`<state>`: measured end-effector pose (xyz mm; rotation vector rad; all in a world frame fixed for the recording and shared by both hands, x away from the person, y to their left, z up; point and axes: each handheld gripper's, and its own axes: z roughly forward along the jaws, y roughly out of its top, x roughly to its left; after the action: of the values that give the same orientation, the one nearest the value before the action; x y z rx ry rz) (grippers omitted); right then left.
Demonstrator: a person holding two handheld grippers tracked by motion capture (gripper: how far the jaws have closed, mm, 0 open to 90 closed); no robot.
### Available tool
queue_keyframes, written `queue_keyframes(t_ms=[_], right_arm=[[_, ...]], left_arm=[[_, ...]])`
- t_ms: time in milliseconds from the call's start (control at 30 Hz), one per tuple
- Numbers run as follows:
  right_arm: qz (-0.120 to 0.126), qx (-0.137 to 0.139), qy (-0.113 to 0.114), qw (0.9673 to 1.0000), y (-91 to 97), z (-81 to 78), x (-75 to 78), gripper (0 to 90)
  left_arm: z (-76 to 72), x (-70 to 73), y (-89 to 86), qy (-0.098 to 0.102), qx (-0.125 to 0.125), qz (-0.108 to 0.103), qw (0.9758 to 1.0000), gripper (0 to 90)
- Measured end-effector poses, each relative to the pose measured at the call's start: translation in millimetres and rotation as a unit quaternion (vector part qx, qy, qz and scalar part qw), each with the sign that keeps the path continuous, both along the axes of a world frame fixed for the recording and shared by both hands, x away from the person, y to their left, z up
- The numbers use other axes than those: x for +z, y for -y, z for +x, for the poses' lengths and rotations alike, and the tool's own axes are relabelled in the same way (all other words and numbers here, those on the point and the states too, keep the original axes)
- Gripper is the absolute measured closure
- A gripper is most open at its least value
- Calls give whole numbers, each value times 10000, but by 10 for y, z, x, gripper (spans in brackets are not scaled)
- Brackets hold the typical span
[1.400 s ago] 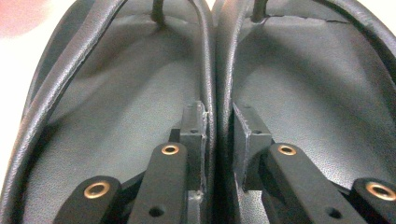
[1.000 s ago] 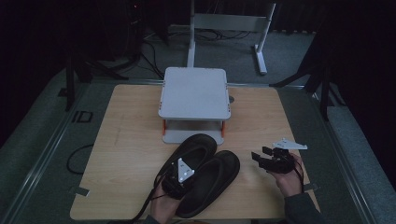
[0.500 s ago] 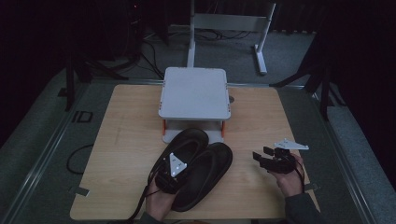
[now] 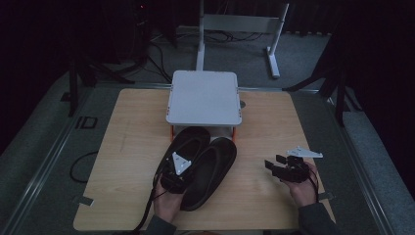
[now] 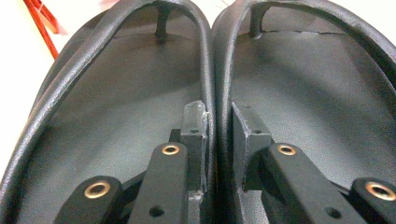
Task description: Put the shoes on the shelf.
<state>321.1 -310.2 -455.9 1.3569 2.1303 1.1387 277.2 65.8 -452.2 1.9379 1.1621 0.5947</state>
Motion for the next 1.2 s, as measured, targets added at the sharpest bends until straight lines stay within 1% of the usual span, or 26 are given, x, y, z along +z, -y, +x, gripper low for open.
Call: queue_keyframes(t_ms=[200,467,667,800,933,1033,1100,1200], right_arm=[[-11,-4,-9,10000,-8,4,-23,416],[-50,-8,-34,10000,-3,8,-48,416],[-37,-26,-47,10000,1,5,-58,416],[-44,-16,-52,10000,0,5,-64,416],[-41,-16,-50,10000,1,4,-63,416],[-35,-19,-53,10000,5,2,-61,416],[-37,-14,-53,10000,7,3,-63,416],[-34,-10,-58,10000,7,4,-65,416]], left_arm=[[86,4,54,21,123,10,9999,764],[179,13,115,54,323,-72,9994,764],[248,19,162,88,539,-158,9984,764],[281,13,213,94,566,-205,9981,764],[306,2,283,104,591,-169,9981,764],[333,-7,330,70,605,-159,9980,764],[348,-11,346,47,621,-212,9978,764],[364,-14,382,50,632,-222,9977,764]])
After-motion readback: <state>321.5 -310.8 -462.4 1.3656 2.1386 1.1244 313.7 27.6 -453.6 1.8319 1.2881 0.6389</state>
